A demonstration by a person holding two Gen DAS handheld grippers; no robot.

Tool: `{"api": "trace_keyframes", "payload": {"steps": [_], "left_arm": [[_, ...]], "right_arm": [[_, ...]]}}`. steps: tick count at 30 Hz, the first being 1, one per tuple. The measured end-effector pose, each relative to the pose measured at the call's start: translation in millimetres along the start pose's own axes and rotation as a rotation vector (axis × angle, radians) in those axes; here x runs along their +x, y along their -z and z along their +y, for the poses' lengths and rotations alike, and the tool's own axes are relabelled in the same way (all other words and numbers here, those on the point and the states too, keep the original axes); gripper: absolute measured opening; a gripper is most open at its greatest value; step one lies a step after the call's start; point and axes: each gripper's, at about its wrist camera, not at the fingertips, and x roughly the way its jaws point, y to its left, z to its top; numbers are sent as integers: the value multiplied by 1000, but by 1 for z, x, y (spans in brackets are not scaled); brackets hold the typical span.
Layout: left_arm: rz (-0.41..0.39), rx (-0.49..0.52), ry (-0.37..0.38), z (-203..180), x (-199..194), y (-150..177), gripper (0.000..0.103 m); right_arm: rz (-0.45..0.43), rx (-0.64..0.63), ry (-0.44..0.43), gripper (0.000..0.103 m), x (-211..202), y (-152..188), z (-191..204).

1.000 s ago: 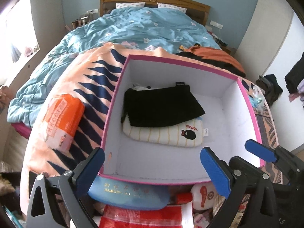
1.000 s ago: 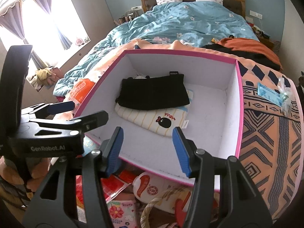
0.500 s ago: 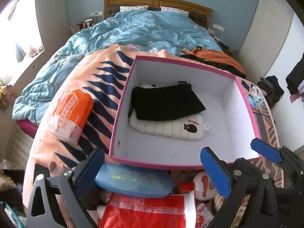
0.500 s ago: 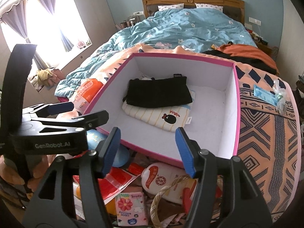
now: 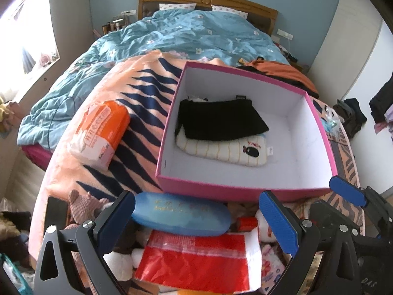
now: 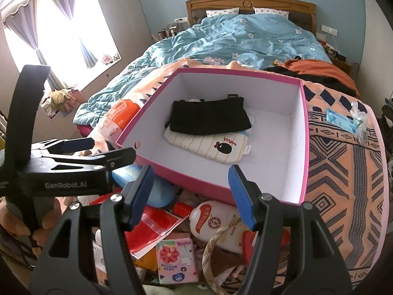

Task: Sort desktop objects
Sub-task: 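Withdraw the right tool from the box toward the blue glasses case, then close the right tool on the blue glasses case in the pile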

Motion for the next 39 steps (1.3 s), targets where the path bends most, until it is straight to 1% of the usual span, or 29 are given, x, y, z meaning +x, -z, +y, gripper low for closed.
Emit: {"api": "trace_keyframes", "payload": {"steps": [5,10,14,20,24,31,34,37,39], "left_arm": [[4,-7,-7,8,-3,9,103],[8,-23,-15,18,-4,17,103],[14,-12,-43,26,-3,24,103],[31,4,-61,41,4,30,103],[32,25,-67,46,11,30,103],[87,80,-12,54,39,28,102],[118,89,14,60,52,28,102],[137,114,17,63,62,27,102],[153,114,33,67,69,25,102]], "right_arm": [[4,-4,-12,69,-1,6,4],[5,-9,-36,70,-2,15,11],[21,-34,-63,76,2,24,20],[82,-60,-110,76,16,33,29],[131,-33,-151,76,31,36,31],[215,7,-197,76,65,35,34],[241,25,-223,75,79,36,35],[270,37,-232,69,93,38,37],[291,45,-236,61,102,39,36]]}}
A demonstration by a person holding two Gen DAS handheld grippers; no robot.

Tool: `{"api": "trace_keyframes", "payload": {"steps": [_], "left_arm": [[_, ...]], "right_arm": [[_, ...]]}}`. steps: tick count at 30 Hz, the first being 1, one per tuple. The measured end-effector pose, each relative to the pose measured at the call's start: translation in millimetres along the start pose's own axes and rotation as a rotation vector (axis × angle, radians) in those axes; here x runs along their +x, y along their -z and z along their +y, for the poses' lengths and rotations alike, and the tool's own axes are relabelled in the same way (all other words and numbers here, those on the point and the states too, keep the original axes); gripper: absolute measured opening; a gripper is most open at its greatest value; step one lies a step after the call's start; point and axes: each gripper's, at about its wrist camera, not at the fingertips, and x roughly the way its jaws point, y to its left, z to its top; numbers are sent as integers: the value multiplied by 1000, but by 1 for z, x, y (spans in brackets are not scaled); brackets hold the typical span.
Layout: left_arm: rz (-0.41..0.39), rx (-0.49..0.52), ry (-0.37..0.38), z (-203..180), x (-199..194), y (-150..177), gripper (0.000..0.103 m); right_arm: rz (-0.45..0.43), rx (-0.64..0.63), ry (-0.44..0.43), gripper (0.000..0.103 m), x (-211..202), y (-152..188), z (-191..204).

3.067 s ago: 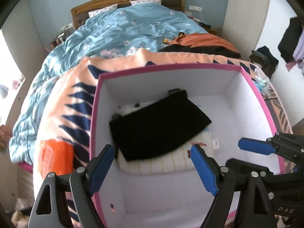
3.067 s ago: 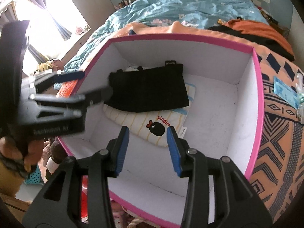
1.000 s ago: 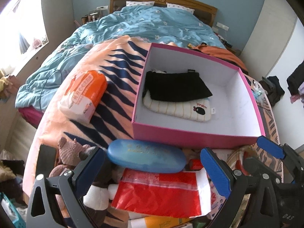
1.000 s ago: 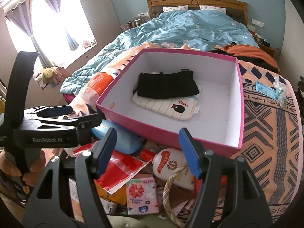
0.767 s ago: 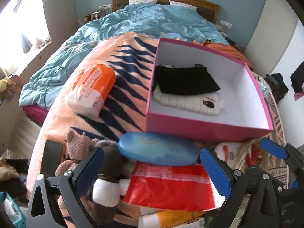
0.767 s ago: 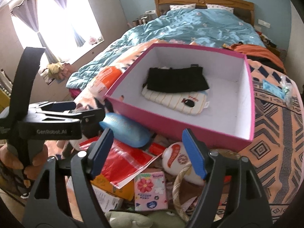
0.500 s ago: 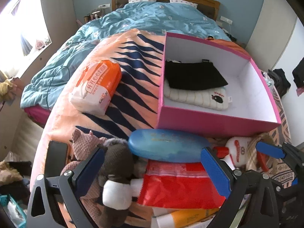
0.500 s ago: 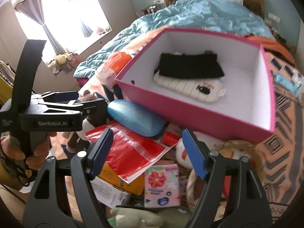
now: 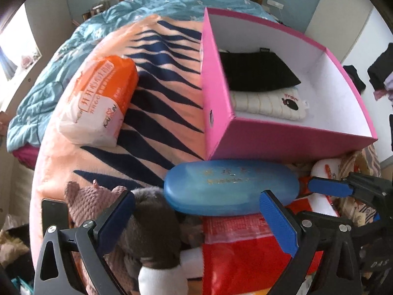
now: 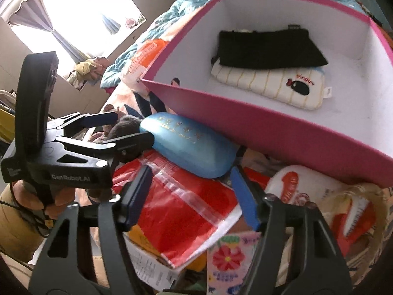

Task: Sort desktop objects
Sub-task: 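Close the right tool on the blue glasses case in the pile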

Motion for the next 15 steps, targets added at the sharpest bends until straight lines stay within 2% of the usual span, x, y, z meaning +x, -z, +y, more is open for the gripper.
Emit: {"api": "trace_keyframes", "payload": {"steps": [9,15], "left_arm": [[57,12,102,13,21,-10,102],[99,13,169,18,28,-13,102]], "right_arm": [[42,112,-13,61,20,-4,-16],[43,137,-22,61,24,-3,-18]]}}
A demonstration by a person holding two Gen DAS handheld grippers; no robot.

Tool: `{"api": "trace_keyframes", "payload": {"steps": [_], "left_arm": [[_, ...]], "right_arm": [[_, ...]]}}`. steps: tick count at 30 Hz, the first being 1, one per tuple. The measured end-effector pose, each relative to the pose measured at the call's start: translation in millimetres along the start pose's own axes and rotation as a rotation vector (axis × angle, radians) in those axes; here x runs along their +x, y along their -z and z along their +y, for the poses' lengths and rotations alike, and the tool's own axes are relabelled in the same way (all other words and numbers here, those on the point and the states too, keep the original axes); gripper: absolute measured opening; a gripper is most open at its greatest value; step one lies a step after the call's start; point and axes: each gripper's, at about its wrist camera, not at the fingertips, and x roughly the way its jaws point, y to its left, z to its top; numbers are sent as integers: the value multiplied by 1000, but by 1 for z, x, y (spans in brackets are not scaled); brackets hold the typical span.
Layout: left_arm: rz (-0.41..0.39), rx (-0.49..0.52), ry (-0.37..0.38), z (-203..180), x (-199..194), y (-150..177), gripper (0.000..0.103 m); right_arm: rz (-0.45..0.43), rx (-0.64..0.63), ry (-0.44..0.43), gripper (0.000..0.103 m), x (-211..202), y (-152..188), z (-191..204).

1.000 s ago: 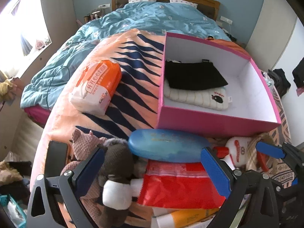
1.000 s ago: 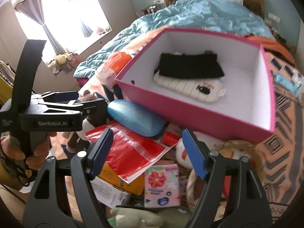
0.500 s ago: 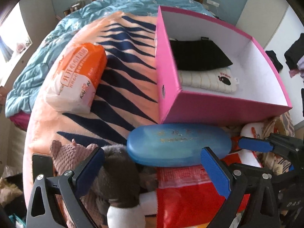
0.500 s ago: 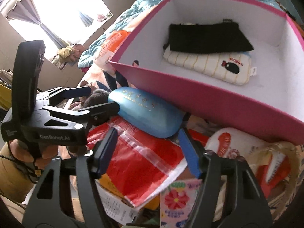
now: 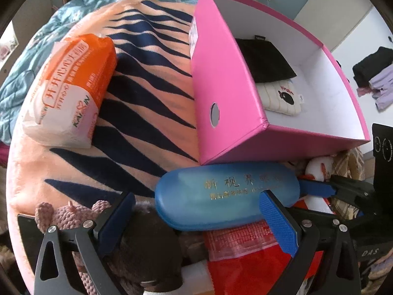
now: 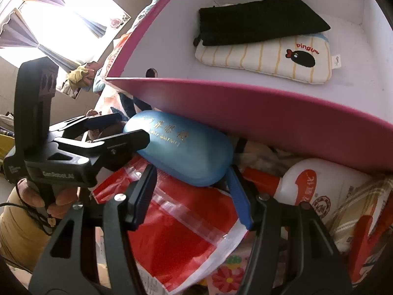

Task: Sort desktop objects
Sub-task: 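Close the right tool on the blue glasses case in the pile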

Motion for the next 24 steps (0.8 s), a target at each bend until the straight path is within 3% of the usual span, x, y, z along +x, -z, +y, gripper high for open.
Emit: {"api": "trace_keyframes", "payload": {"steps": [11,24], "left_arm": [[72,62,56,-12,10,-5,102],[40,38,32,-26,-4,0,99]], "right_arm": [[9,36,-22,66,1,-8,-4],[-17,63,-38,66,-6,-9,0]]}}
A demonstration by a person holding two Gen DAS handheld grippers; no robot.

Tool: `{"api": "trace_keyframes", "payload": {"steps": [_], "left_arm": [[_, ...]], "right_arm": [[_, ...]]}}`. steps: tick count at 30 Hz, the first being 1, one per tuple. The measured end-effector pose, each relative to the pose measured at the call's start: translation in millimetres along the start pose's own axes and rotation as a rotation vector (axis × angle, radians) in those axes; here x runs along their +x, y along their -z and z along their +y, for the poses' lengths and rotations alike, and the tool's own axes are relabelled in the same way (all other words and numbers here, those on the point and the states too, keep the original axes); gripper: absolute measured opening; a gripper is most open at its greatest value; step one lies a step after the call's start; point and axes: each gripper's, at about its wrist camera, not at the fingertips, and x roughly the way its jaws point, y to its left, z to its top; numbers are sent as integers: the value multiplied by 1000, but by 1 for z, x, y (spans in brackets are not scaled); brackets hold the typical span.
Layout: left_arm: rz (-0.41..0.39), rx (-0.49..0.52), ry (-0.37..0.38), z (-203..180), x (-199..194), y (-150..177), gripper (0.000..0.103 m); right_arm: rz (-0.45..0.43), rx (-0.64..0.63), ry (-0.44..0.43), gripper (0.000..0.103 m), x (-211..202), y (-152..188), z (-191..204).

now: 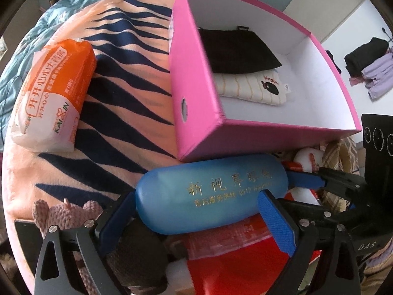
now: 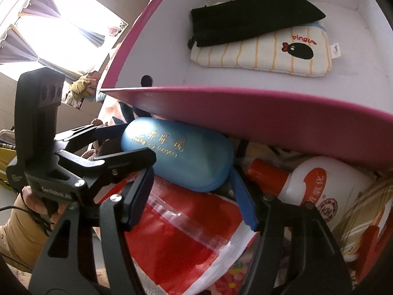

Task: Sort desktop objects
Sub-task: 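Close the right tool on the blue glasses case in the pile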

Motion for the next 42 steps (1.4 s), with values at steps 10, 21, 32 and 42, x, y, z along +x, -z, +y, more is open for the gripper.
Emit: {"api": "trace_keyframes", "payload": {"steps": [10,21,32,42], "left_arm": [[-36,-22,-13,-6,-25,2,97],[-50,-35,15,-27,-37,5,96],[-73,-16,42,-48,-52,1,96],[-112,11,62,-69,-72,-7,96]], "right_arm": [[-40,-66,30,65,-25,7,14],[-68,-127,55,62,-58,19,6],[-103,-158,79,61,-86,25,8],[-134,-167,100,61,-114,25,9]]}}
